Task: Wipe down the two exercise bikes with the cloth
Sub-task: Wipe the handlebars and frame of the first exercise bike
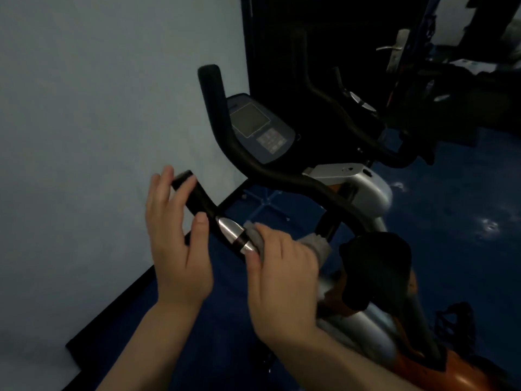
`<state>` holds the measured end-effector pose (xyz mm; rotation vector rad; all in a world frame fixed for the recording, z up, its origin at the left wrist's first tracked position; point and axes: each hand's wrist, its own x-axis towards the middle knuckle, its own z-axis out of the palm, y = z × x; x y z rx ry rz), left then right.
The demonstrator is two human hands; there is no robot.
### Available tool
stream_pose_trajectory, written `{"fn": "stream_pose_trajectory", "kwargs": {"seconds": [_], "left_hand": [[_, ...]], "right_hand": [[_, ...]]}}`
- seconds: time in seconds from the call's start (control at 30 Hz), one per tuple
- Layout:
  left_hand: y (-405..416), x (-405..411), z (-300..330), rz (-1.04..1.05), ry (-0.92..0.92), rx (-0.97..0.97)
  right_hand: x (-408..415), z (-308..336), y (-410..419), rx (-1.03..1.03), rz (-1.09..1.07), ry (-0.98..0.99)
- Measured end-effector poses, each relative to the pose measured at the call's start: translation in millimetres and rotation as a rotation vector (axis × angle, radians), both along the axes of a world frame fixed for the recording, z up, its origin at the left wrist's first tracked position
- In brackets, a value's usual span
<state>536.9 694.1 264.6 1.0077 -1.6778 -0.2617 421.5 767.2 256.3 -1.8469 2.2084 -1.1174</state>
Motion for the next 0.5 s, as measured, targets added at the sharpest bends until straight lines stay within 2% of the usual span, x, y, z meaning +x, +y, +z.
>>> {"fn": "stream_pose_trajectory", "kwargs": {"seconds": [0.07,0.13,0.2,0.23,0.3,0.33,0.43,0.5], "left_hand": [[-5.5,0.7,8.7,-0.041,0.130,0.108],[-7.8,-0.5,15.4,-0.056,0.218,0.171],[-5.9,-1.5,17.0,-0.055,0.249,0.205],[-4.0,-2.3,16.6,-0.056,0.247,0.218],[0.1,-5.1,14.3,-0.058,0.228,0.231],[2.0,-6.9,13.7,-0.062,0.235,0.237],[4.0,-9.3,16.5,-0.096,0.301,0.282],[6.0,-5.9,17.2,-0.135,0.331,0.304]], "right_hand": [[18.8,14.3,-23.8,0.014,0.052,-0.110],[19.3,20.1,-37.0,0.034,0.205,-0.157],[6.3,17.3,-27.9,0.055,0.332,-0.136],[-0.8,12.5,-18.6,0.084,0.358,-0.063],[-10.8,4.5,-5.2,0.141,0.346,0.116],[-11.5,4.0,-8.2,0.140,0.324,0.137],[10.1,20.4,-43.9,0.132,0.294,-0.008],[27.0,29.8,-56.3,0.090,0.326,-0.019]]}}
